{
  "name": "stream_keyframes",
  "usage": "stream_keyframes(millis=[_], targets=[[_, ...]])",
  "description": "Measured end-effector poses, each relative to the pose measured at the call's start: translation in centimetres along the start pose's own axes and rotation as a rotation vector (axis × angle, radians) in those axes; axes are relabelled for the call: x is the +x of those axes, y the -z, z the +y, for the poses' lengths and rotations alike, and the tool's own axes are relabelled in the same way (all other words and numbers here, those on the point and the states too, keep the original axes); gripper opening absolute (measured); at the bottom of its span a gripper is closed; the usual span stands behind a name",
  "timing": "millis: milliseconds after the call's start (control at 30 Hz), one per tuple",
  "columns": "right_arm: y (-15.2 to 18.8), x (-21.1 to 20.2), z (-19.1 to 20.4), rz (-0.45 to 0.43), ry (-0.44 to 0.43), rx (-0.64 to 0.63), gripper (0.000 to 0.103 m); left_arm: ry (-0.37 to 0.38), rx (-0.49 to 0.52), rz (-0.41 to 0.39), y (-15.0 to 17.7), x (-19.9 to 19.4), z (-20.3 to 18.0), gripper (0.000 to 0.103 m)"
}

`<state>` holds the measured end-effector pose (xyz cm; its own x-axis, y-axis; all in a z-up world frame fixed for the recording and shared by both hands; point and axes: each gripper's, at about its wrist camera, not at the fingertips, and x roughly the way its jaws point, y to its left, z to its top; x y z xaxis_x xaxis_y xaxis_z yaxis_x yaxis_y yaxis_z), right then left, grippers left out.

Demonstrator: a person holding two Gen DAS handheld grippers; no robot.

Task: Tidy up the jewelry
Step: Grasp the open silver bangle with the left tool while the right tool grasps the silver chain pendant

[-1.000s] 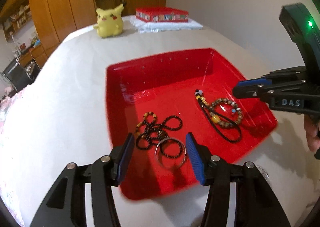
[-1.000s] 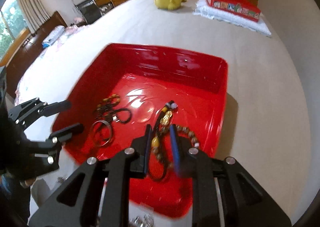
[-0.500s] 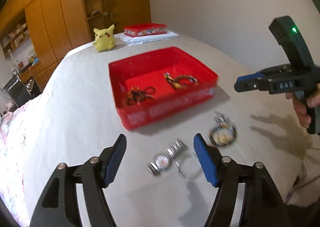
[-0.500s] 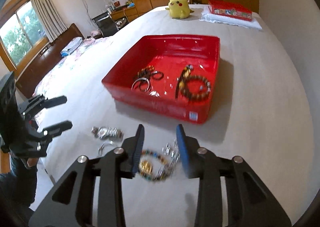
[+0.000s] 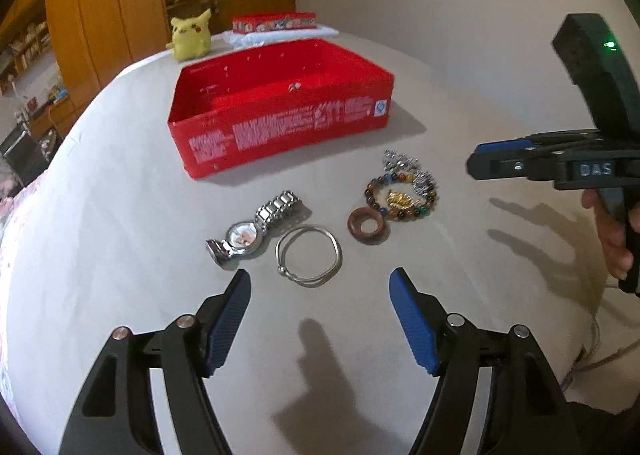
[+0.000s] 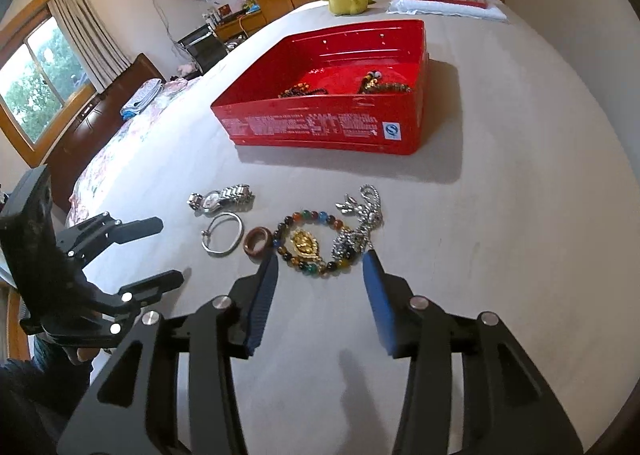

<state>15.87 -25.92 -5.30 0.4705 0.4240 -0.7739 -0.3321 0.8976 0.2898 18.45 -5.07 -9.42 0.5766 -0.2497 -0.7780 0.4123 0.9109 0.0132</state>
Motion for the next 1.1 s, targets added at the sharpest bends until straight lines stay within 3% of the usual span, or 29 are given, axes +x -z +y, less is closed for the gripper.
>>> stream_keyframes(millis=[333, 500, 667, 900, 1100], targets=[[-0.7, 2.0, -1.6, 0.018, 0.042, -0.003, 0.044, -0.009, -0.065, 0.085, 0.3, 3.7, 0.7, 0.072], [-1.5, 3.7, -2.6, 0.029, 0.052, 0.001, 0.042, -0.019, -0.039, 0.082, 0.0, 4.5, 0.7, 0.073], [-2.3, 5.2, -3.0, 0.034, 0.054, -0.017, 0.034, -0.024, -0.046, 0.067, -0.5, 5.0, 0.8, 0.075], [-3.4, 6.9, -3.3, 0.055, 0.056, -0.044, 0.032, -0.038, -0.044, 0.05, -0.7, 5.3, 0.7, 0.073], [-3.7, 8.0, -2.7, 0.063, 0.083, -0.105, 0.032, -0.035, -0.043, 0.038, -0.7, 5.2, 0.6, 0.048]])
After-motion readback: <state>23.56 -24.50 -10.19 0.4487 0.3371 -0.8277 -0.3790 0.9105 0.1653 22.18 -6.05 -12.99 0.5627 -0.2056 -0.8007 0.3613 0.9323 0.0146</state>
